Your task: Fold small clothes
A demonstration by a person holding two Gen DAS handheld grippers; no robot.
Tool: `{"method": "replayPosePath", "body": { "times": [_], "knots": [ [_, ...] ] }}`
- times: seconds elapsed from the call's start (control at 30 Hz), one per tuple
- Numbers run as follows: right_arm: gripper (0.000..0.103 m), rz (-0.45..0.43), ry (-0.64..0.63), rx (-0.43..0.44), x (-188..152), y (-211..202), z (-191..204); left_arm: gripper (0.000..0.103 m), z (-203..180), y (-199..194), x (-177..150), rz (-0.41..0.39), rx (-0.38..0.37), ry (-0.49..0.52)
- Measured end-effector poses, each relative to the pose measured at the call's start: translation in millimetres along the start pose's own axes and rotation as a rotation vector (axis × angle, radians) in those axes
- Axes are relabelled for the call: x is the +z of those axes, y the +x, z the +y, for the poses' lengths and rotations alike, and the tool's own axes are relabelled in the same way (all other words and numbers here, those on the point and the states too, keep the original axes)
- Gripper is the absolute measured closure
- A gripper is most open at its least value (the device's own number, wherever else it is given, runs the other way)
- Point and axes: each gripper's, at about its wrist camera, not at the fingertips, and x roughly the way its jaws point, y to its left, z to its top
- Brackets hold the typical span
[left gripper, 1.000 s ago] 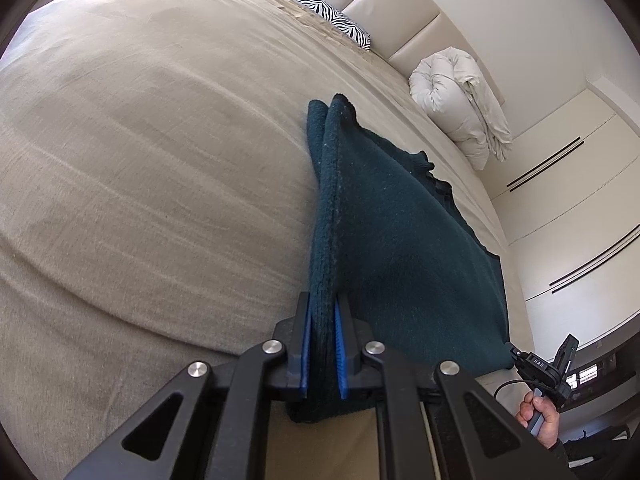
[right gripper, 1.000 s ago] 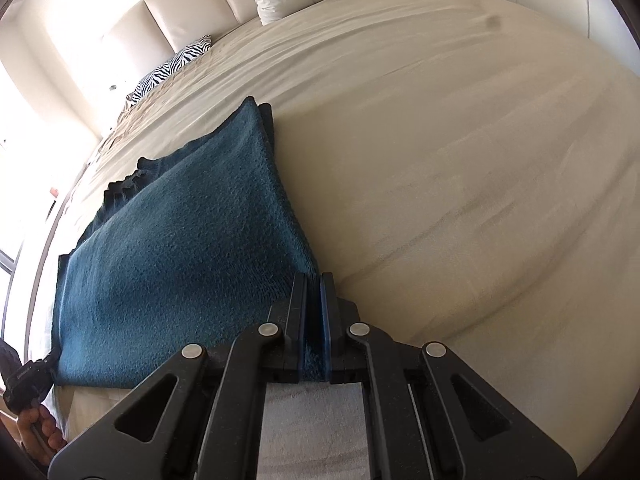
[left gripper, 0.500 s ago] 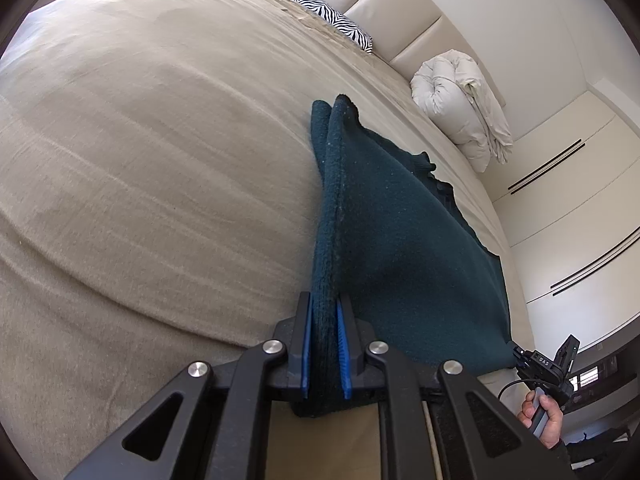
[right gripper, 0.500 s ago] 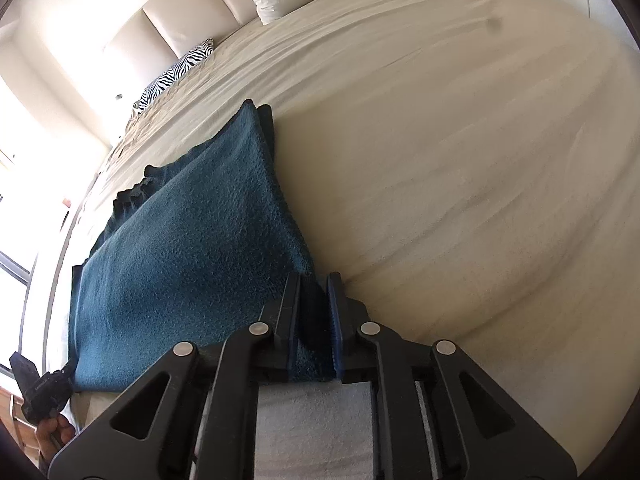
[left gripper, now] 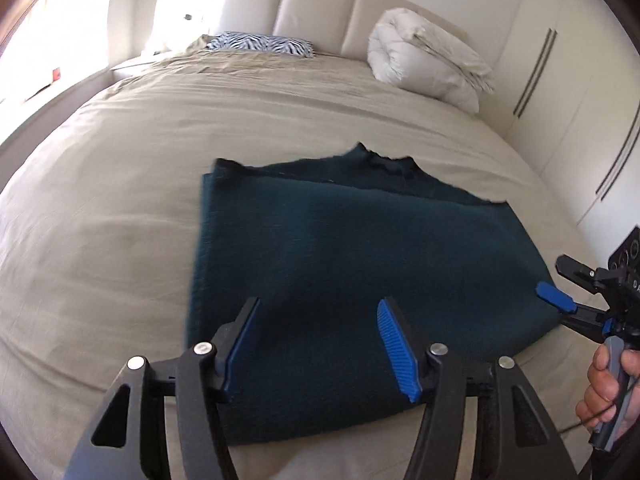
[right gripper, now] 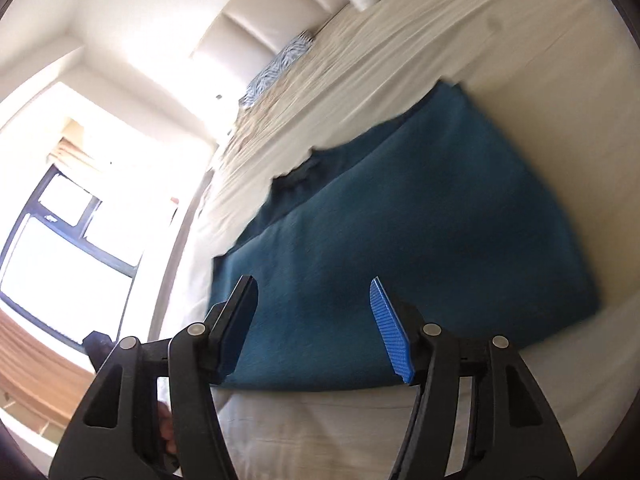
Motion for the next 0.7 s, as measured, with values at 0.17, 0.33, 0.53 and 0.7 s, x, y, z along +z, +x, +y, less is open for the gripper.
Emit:
{"method": "replayPosePath", "body": {
  "times": [0.17,0.33,0.53,0.7],
  "knots": [
    [0.052,0.104,0.077,0.029,-23,60,-13,0.042,-27,51,-12,0.113,0.090,0.073],
    [0.071,0.045,0.117,0.029,-15,36,-43,0.041,-27,51,-15,0.115,0.090,0.096],
    [0.071,-0.137,0.222,-0.075,4,-33,-96,0.041,-24,49,-16,0.109,0.086,0.094],
    [0.069,-0.283,0.317,-0.159,12,-85,-126,0.041,-24,50,-18,0.107,0.083,0.092]
  ]
}}
